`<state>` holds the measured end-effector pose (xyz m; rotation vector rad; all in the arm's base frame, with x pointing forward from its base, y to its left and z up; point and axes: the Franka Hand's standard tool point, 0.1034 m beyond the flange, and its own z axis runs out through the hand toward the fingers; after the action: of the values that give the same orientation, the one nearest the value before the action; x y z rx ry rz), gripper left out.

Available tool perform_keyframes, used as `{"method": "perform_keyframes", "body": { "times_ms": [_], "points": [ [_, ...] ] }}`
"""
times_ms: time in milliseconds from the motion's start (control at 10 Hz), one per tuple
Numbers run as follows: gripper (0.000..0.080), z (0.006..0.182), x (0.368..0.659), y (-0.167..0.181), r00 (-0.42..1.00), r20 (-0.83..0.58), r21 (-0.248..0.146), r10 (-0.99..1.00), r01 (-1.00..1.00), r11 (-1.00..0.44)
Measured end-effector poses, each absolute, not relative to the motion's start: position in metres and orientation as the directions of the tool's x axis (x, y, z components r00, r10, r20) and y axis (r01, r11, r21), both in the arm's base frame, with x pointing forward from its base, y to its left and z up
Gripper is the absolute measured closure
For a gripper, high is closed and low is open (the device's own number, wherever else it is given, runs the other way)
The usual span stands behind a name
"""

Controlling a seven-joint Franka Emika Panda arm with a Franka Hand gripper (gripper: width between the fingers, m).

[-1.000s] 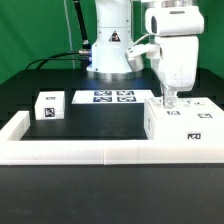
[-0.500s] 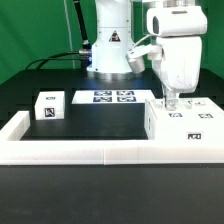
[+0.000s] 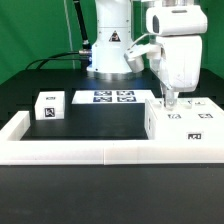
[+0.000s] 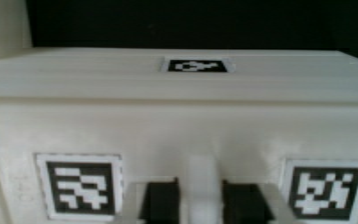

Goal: Assemble cabinet

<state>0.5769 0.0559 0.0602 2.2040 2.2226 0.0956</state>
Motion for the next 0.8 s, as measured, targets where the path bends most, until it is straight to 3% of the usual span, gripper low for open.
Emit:
{"method": "perform_keyframes", "body": {
  "times_ms": [100,200,400,500,600,800],
  "points": [
    [0.0536,0.06,0.576,0.056,-0.009,0.036,0.051,0.999,0.999,0.007],
    [0.0536,0.063,0.574,0.054,-0.006,0.034,0.054,0.999,0.999,0.004],
    [0.0218,0.072,0.564,0.048,0.021,0.031,0.08,0.999,0.996,-0.024],
    [0.0218,0.077,0.555,0.044,0.062,0.033,0.097,0.998,0.993,-0.065],
    [0.0062,0.082,0.54,0.04,0.13,0.037,0.111,0.991,0.985,-0.134],
    [0.0004,0.087,0.512,0.04,0.295,0.05,0.11,0.954,0.948,-0.299]
  ]
}}
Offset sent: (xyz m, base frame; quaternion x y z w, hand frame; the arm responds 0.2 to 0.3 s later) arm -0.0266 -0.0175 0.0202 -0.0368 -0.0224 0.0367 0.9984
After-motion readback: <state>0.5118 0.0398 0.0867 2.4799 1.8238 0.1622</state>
